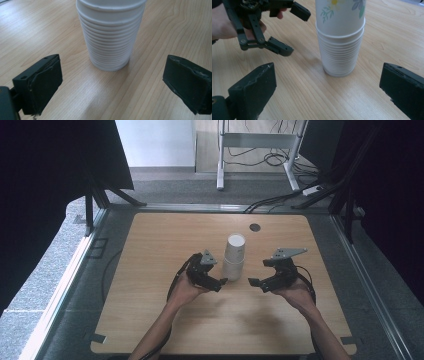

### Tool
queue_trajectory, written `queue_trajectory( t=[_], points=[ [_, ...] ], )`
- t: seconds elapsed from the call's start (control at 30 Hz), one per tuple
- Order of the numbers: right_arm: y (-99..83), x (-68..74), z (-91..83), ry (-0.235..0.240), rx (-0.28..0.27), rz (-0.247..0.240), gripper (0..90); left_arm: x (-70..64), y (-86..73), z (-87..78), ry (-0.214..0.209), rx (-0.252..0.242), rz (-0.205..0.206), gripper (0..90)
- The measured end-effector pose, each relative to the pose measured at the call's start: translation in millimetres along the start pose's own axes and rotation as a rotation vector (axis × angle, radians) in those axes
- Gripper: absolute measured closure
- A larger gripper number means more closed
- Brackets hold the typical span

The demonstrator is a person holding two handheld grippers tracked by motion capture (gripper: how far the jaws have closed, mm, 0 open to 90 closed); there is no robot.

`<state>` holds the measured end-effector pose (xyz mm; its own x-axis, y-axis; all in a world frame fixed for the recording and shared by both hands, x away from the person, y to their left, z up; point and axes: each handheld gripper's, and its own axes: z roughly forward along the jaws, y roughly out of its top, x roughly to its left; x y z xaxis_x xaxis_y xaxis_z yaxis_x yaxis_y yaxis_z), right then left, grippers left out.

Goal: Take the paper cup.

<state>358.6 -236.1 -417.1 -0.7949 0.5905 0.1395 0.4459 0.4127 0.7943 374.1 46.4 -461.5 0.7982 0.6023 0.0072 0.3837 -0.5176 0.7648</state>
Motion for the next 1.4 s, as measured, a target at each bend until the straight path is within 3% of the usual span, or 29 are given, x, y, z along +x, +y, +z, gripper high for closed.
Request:
queue_trajectory(
  t=[0.87,1.4],
  points=[
    [39.2,-9.5,18.3,0.017,-0.002,0.003,1.6,10.1,22.8,22.9,-0.035,-0.058,-0.032,5.0],
    [60.0,-15.8,25.3,0.003,-0.001,-0.02,13.0,9.8,35.3,33.1,-0.05,-0.069,-0.032,10.5]
  ],
)
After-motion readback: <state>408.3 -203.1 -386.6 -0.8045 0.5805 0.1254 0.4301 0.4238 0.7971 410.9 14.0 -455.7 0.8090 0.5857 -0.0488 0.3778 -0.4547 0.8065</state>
